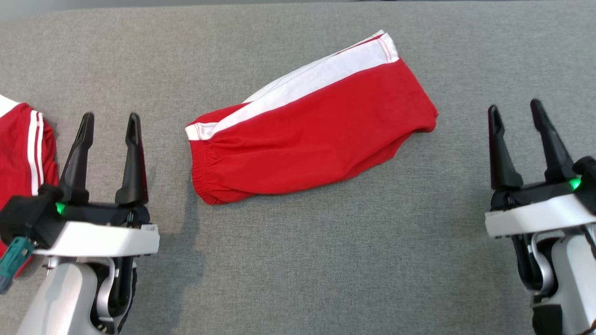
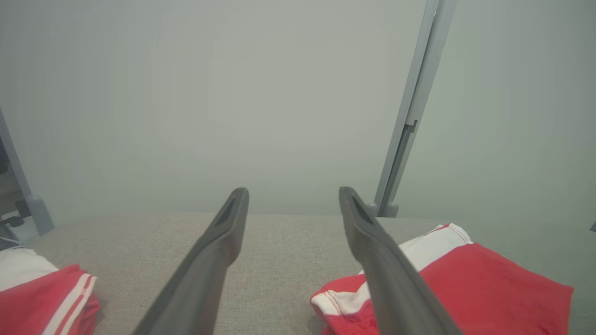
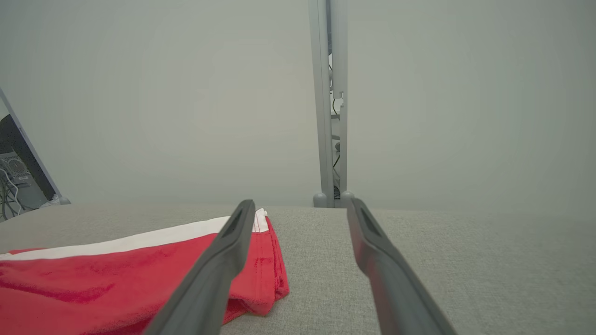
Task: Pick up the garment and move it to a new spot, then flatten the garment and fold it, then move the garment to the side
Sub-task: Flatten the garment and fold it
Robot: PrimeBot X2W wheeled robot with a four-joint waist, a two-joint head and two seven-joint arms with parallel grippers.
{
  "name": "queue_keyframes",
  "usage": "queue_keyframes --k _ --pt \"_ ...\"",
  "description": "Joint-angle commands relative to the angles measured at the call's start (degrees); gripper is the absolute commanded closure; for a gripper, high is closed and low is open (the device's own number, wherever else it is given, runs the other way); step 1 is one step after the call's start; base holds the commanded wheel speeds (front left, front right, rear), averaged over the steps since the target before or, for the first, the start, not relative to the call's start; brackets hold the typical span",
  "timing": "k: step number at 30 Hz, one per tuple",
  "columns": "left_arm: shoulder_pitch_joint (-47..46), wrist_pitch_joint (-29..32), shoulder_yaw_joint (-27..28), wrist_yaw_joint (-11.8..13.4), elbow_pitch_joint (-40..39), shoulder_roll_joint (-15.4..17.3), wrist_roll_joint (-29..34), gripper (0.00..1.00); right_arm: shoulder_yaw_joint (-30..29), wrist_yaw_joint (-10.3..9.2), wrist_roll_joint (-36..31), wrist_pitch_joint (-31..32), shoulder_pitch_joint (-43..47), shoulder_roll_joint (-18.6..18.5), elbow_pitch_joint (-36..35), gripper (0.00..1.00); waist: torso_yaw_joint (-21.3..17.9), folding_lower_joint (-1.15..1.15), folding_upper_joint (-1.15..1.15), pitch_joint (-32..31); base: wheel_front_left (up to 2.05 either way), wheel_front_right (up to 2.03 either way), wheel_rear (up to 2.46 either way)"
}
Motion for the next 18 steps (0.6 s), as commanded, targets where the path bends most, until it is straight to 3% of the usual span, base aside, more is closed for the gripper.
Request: queue_keyframes --k 1,18 --pt "1.2 -0.2 0.9 -0.2 0.0 0.6 0.5 0.00 -0.5 0.01 -0.8 0.5 1.4 0.6 -0.5 0.00 -0.8 0.00 0.00 -1.1 0.00 0.00 0.00" --pt "4.0 -0.2 0.9 -1.6 0.5 -0.7 3.2 0.00 -4.0 0.01 -2.1 4.4 6.9 2.1 -4.9 0.00 -0.1 0.00 0.00 -3.1 0.00 0.00 0.00"
